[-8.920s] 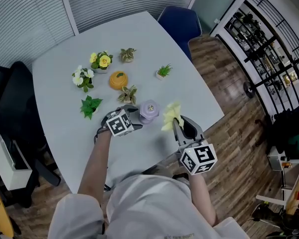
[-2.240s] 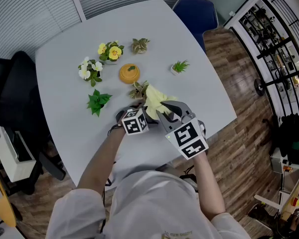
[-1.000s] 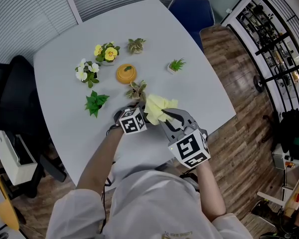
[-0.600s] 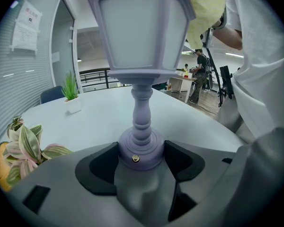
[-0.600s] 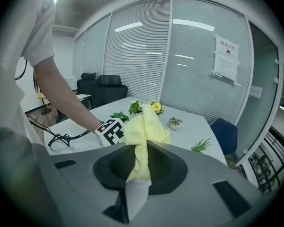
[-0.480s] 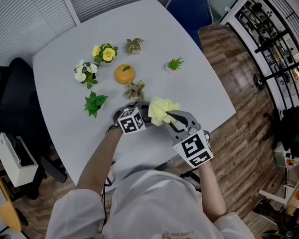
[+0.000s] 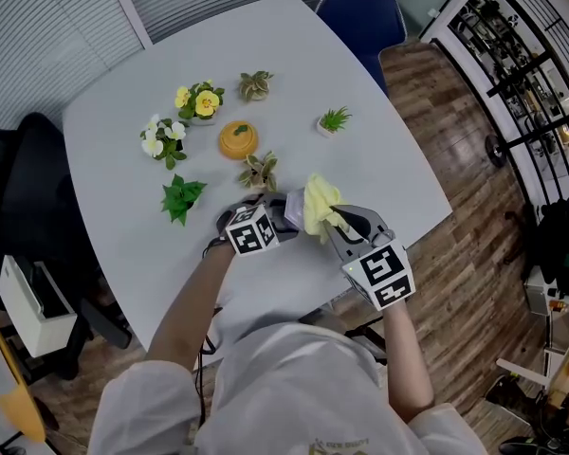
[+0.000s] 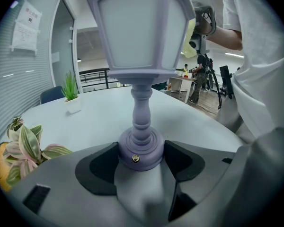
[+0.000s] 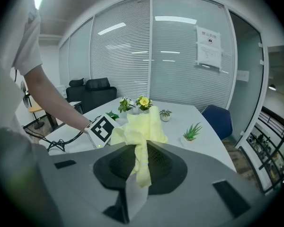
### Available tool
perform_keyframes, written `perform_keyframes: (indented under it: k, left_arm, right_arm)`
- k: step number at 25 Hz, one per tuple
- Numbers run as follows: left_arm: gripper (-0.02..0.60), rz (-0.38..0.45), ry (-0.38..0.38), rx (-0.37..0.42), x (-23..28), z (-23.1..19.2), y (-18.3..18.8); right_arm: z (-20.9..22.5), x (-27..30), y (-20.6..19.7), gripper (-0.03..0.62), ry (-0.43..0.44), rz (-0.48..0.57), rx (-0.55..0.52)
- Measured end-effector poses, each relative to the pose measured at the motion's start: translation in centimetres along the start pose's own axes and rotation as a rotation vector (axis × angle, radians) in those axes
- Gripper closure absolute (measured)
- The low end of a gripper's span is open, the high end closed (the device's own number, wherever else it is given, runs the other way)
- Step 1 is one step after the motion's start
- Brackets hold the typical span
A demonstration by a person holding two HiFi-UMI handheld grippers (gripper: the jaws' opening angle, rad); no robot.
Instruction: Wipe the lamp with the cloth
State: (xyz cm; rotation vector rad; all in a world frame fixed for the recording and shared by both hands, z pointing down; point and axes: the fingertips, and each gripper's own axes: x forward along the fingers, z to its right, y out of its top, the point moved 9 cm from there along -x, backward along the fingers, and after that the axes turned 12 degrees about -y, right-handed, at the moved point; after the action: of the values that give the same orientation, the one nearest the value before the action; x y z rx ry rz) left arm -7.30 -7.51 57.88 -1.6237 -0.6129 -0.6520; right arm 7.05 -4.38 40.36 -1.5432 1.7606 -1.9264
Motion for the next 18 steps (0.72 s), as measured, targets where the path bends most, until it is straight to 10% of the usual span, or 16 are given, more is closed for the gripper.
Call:
perform_keyframes:
  k: [18]
  left_arm:
    - [0.269, 0.008, 0.005, 0.008, -0.1, 0.0, 0.0]
  right_arm:
    - [3.5, 2.9, -2.5, 0.53, 0.101, 0.027, 0.362]
